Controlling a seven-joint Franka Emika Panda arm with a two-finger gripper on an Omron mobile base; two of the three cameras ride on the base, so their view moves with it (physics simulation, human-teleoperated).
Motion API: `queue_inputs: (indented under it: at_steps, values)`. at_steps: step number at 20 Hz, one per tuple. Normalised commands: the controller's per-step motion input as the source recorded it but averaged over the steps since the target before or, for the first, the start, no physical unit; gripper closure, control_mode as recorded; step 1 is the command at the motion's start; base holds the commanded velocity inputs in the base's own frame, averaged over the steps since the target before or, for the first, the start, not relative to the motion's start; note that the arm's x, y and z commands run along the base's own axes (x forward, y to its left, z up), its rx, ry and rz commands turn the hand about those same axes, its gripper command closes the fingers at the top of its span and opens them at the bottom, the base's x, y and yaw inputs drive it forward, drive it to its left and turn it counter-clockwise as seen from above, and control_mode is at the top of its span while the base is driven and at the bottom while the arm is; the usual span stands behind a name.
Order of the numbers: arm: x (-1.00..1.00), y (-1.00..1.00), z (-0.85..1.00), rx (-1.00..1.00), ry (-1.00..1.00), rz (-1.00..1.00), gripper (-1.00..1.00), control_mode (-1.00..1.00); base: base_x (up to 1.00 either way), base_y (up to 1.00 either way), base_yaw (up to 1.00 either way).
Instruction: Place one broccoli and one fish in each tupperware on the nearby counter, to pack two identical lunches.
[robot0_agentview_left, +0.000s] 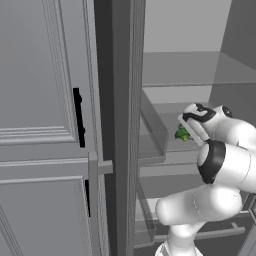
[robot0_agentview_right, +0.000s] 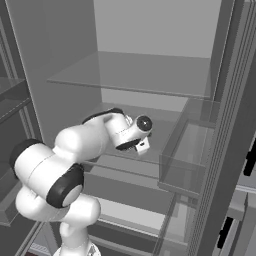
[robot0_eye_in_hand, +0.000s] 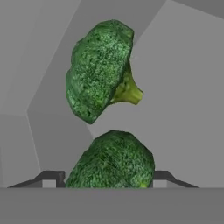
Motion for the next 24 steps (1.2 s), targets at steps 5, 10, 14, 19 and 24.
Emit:
queue_inputs:
  at_steps: [5, 10, 14, 19, 24]
  values:
    - [0.04, 0.22, -0.2, 0.0, 0.0, 0.0, 1.0, -1.0, 0.0, 0.0, 0.0]
    - [-0.56, 0.07, 0.22, 0.01, -0.06, -0.02, 1.0, -1.0, 0.0, 0.0, 0.0]
    - [-0.88, 0.0, 0.81, 0.0, 0.04, -0.04, 1.0, -1.0, 0.0, 0.0, 0.0]
    - [-0.86, 0.0, 0.63, -0.04, 0.13, -0.02, 1.0, -1.0, 0.0, 0.0, 0.0]
    - [-0.93, 0.0, 0.31, -0.11, 0.14, -0.02, 1.0, -1.0, 0.0, 0.0, 0.0]
